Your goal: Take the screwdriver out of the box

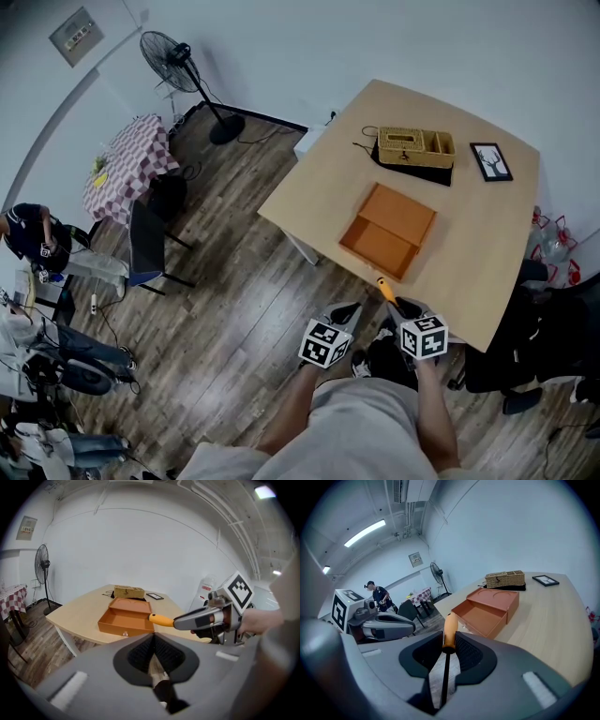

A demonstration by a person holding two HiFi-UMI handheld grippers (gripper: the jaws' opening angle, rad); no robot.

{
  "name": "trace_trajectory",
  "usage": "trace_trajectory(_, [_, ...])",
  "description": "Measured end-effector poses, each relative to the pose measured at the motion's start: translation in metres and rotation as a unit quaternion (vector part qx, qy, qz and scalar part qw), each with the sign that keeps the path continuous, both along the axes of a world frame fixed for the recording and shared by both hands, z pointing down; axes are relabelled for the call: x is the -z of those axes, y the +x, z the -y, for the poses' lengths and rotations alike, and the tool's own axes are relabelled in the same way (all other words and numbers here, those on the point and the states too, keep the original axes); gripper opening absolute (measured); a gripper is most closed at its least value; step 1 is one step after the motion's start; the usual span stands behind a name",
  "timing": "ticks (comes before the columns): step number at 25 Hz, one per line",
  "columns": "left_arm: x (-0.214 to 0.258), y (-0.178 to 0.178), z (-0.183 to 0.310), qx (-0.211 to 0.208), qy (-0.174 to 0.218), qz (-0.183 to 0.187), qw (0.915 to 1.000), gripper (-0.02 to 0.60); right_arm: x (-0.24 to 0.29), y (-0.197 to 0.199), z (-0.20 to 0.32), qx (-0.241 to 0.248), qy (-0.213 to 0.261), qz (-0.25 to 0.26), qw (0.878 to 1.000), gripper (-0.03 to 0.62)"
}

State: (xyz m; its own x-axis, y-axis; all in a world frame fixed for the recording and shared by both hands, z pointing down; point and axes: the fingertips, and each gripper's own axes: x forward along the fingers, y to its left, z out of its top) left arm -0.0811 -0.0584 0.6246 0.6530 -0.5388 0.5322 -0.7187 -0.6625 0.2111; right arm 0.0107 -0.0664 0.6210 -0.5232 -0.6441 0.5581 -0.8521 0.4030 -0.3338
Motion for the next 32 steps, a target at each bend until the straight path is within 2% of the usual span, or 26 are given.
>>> trace_trajectory(32, [-0.002, 0.009, -0.001, -0.017, -0.005, -0.005, 0.9998, 0.054, 0.002, 0.001, 0.012, 0.011, 0.003, -0.016, 1.0, 0.083])
